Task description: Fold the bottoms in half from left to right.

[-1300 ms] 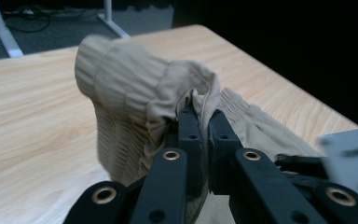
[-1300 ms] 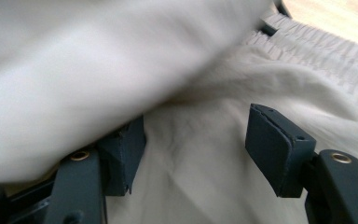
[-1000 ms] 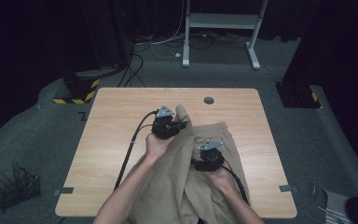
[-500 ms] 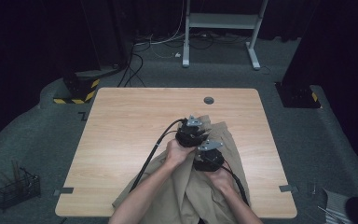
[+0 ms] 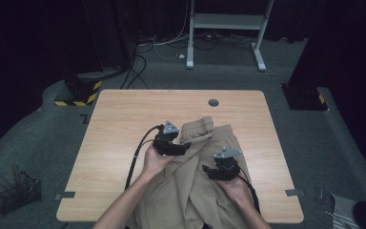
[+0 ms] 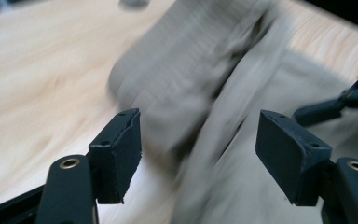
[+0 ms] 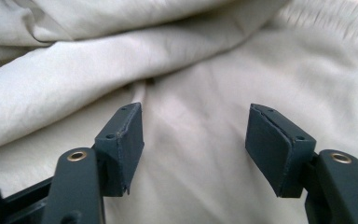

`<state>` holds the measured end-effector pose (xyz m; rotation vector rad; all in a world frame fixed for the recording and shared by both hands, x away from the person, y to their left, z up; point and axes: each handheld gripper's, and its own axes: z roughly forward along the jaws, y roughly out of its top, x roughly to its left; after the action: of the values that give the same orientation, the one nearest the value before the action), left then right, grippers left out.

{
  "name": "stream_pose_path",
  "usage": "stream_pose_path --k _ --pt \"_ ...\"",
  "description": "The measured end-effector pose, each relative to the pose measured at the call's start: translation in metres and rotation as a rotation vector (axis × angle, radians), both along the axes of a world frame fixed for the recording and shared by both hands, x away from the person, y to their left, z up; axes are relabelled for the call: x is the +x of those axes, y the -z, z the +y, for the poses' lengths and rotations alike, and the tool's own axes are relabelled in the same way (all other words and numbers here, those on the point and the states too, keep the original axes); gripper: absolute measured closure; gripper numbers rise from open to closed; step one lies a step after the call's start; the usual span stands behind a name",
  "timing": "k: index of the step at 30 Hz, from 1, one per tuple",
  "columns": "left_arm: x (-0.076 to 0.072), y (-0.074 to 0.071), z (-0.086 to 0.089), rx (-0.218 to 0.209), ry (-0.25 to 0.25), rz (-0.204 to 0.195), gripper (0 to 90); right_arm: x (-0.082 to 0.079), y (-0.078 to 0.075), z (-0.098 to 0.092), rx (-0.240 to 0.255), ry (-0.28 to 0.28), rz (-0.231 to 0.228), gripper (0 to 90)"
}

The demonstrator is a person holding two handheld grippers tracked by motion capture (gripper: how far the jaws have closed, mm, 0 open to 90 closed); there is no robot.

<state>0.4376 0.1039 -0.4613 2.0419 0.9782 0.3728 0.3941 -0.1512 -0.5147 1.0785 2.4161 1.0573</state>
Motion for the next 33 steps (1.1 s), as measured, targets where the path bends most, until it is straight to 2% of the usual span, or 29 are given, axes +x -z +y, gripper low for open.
stream_pose_path --k 1,2,4,8,11,14,18,20,23,25,28,30,33 --pt "0.000 0.006 0.004 0.011 -0.005 0.018 31.1 0.001 0.002 0.000 0.003 0.004 0.011 36.6" --pt "0.000 0.013 0.007 0.025 -0.008 0.036 31.2 0.002 0.005 0.001 -0.015 0.003 0.007 36.7" --pt "-0.002 0.024 0.009 0.029 0.007 0.070 33.3 0.001 0.007 0.005 -0.041 0.007 -0.025 36.9" --pt "-0.007 0.034 0.001 0.041 0.049 0.080 54.7 0.006 0.008 0.015 -0.047 0.009 -0.034 36.5" --pt "0.003 0.032 -0.002 0.042 0.053 0.101 72.5 0.014 0.009 0.023 -0.043 0.007 -0.040 36.5" --pt "0.015 0.027 0.003 0.031 0.022 0.108 84.8 0.023 0.009 0.033 -0.042 0.013 -0.043 36.8" --pt "0.027 0.023 0.016 0.004 -0.048 0.101 87.6 0.036 0.009 0.048 -0.043 0.016 -0.046 37.0" --pt "0.031 0.022 0.022 -0.022 -0.071 0.099 87.6 0.043 0.009 0.057 -0.041 0.022 -0.045 36.9" --pt "0.032 0.021 0.028 -0.057 -0.075 0.090 85.5 0.053 0.009 0.067 -0.041 0.029 -0.043 36.6" --pt "0.030 0.021 0.032 -0.070 -0.077 0.090 72.1 0.056 0.009 0.070 -0.041 0.029 -0.039 36.5" --pt "0.022 0.020 0.039 -0.047 -0.098 0.082 47.6 0.053 0.006 0.068 -0.048 0.024 -0.024 36.1" --pt "0.015 0.019 0.048 -0.076 -0.101 0.083 40.8 0.044 0.000 0.062 -0.029 0.022 -0.023 36.9" --pt "0.004 0.021 0.059 -0.095 -0.101 0.099 35.1 0.027 -0.010 0.047 -0.019 0.001 -0.022 36.4"
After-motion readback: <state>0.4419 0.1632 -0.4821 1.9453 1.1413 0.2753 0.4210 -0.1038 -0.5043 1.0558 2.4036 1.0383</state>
